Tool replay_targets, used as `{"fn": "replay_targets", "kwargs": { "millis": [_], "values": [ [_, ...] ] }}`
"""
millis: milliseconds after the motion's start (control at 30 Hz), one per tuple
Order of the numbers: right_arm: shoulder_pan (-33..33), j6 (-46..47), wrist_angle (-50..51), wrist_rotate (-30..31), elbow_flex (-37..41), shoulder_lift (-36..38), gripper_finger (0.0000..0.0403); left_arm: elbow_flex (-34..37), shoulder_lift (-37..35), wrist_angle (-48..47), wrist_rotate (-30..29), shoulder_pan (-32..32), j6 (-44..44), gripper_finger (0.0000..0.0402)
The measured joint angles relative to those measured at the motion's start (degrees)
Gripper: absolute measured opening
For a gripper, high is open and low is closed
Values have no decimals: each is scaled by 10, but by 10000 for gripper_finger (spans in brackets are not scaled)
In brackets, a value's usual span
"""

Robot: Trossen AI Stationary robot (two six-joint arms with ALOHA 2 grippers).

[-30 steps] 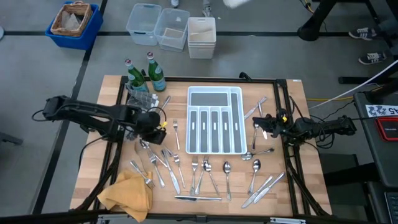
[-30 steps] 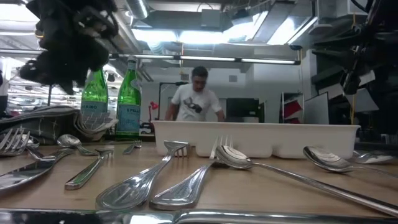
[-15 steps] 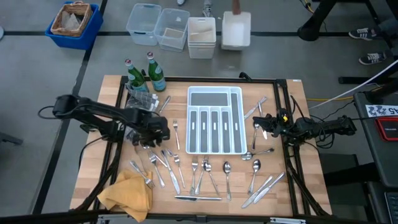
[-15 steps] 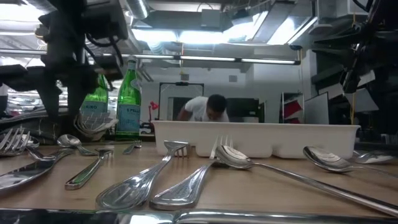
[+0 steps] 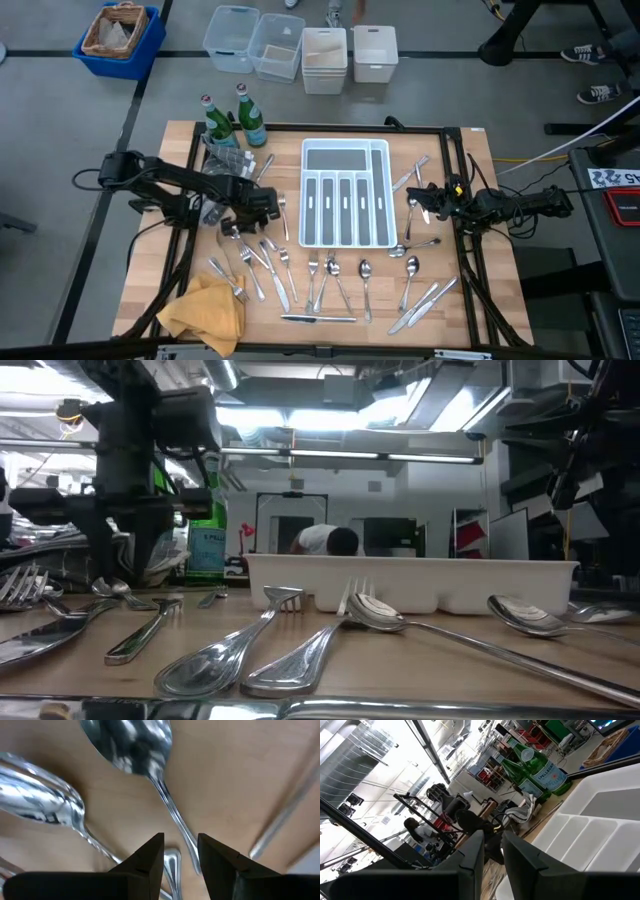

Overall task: Sort silverware
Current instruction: Put the silver spoon into the silverware tray

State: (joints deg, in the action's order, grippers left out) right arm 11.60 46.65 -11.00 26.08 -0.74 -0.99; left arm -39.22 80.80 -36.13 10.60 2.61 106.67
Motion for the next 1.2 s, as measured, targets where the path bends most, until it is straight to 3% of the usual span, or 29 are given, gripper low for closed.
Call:
{"fn": "replay_targets", "kwargs": {
  "millis": [433,833,1200],
  "values": [
    [0,0,0,-1,0,0,76,2,14,-7,-55,2,47,109],
    [0,0,0,-1,0,0,76,22,14,-6,-55,1,85,106],
    [0,0,0,-2,0,0,76,22,14,-11,-61,0,43,8]
  ]
}}
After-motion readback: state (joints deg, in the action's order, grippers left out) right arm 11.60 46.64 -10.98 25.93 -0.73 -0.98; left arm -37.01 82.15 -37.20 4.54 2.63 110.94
